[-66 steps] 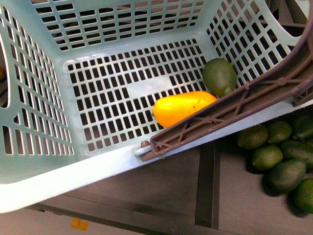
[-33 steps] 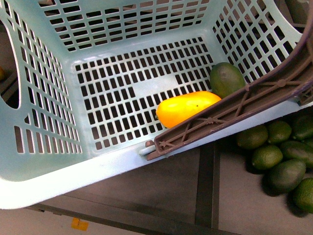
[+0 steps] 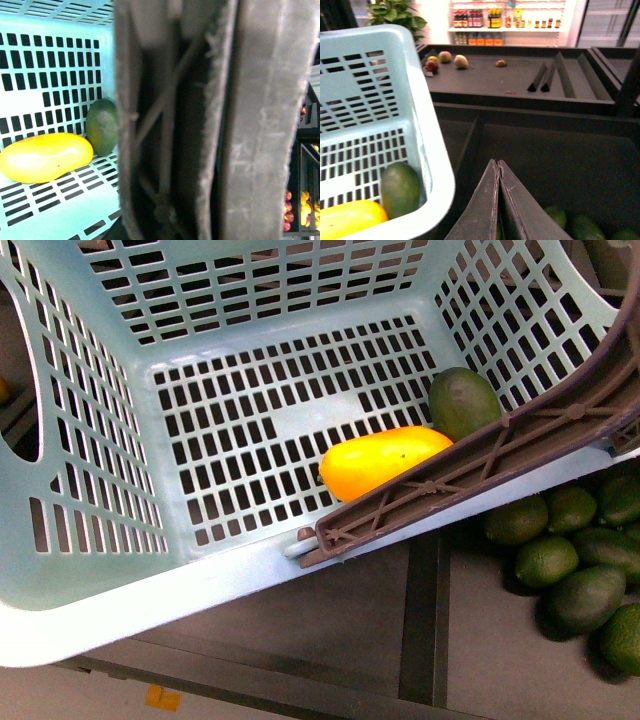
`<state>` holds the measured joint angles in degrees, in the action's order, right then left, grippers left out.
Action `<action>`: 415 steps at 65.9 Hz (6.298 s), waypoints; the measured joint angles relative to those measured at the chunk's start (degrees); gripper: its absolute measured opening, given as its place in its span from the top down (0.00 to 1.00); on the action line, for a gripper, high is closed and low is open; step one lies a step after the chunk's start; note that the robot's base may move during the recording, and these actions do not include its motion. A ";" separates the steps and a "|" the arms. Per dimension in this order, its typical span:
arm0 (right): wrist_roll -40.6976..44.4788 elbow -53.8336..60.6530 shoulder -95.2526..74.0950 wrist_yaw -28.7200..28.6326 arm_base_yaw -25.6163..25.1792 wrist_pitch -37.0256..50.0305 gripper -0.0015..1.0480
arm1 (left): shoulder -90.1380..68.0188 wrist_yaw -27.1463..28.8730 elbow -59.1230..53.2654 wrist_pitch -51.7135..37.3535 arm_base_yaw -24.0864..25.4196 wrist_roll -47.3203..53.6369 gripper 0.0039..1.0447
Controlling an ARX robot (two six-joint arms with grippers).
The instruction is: Pick mango and avocado into basket
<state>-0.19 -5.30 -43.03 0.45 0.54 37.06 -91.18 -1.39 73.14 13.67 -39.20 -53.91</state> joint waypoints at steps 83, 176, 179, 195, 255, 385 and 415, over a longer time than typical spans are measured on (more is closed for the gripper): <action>0.00 4.33 31.93 -0.46 -0.35 -25.94 0.98 | 0.00 0.04 0.00 0.00 0.00 0.02 0.87; 0.02 4.31 42.66 -0.42 -0.35 -36.98 0.08 | -1.16 20.90 0.46 1.70 -1.44 -13.64 0.87; 0.02 4.31 42.73 -0.39 -0.35 -36.98 0.08 | -1.73 25.05 0.46 1.20 -0.72 -17.81 0.87; 0.02 4.31 42.73 -0.44 -0.35 -36.98 0.08 | -3.28 23.89 -3.28 -3.56 7.45 -22.88 0.87; 0.02 4.31 42.73 -0.37 -0.35 -36.98 0.08 | -36.46 13.31 16.00 -8.39 16.83 -37.48 0.87; 0.02 4.31 42.75 -0.35 -0.35 -36.98 0.08 | 32.81 6.21 -69.18 -67.30 34.07 53.05 0.98; 0.02 4.31 42.75 -0.35 -0.35 -36.98 0.08 | 58.84 1.42 -72.28 -45.33 38.95 53.27 0.98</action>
<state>-0.16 -0.99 -0.27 0.10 0.19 0.08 -32.34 0.03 0.86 -31.66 -0.25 -0.64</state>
